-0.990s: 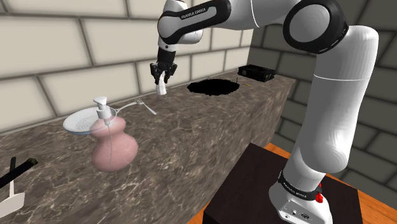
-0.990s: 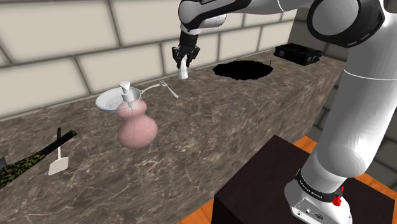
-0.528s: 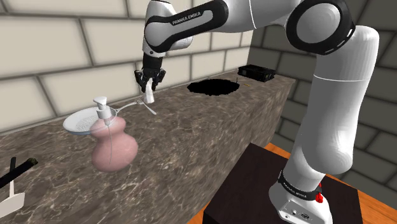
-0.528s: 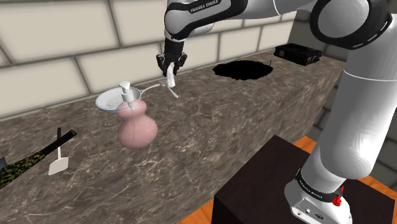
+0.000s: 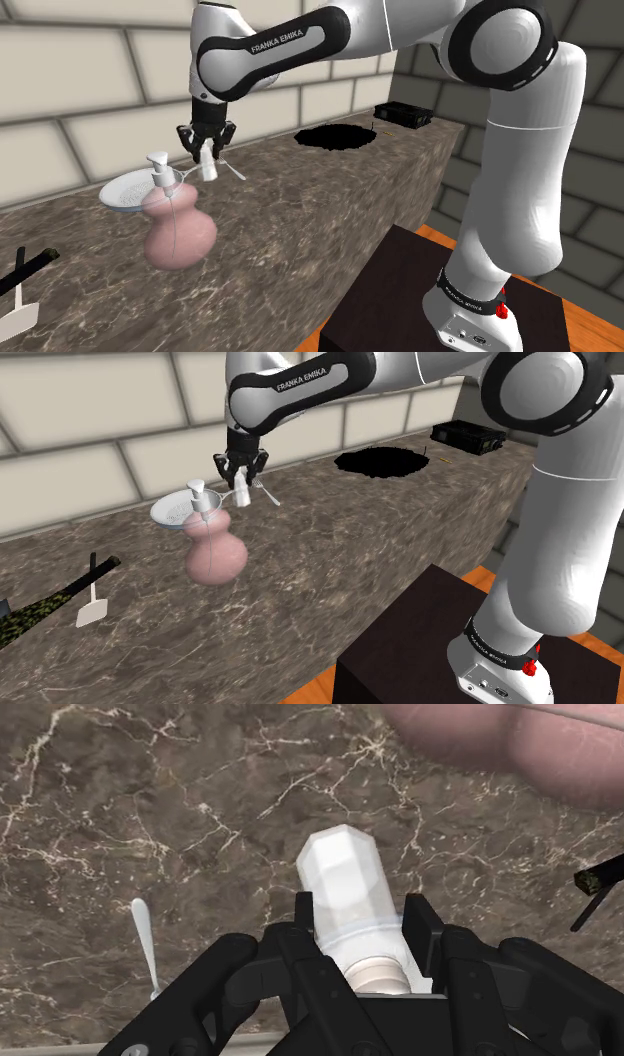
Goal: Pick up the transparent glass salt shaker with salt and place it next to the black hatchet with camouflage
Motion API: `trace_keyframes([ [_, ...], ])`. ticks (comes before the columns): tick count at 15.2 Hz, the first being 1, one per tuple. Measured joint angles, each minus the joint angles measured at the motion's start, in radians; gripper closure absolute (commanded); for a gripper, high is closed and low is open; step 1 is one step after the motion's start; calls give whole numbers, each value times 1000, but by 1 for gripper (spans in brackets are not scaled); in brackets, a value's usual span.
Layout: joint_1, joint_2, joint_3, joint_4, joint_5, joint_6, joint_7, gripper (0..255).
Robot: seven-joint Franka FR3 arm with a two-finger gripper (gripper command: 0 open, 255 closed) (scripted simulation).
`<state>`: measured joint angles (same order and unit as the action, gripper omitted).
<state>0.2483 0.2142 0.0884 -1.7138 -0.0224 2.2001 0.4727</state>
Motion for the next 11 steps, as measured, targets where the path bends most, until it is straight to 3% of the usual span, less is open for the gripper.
trace_keyframes([
  [8, 123, 105, 41, 108, -80, -7, 196, 255],
  [11, 174, 173, 51, 196, -110, -34, 262, 255],
])
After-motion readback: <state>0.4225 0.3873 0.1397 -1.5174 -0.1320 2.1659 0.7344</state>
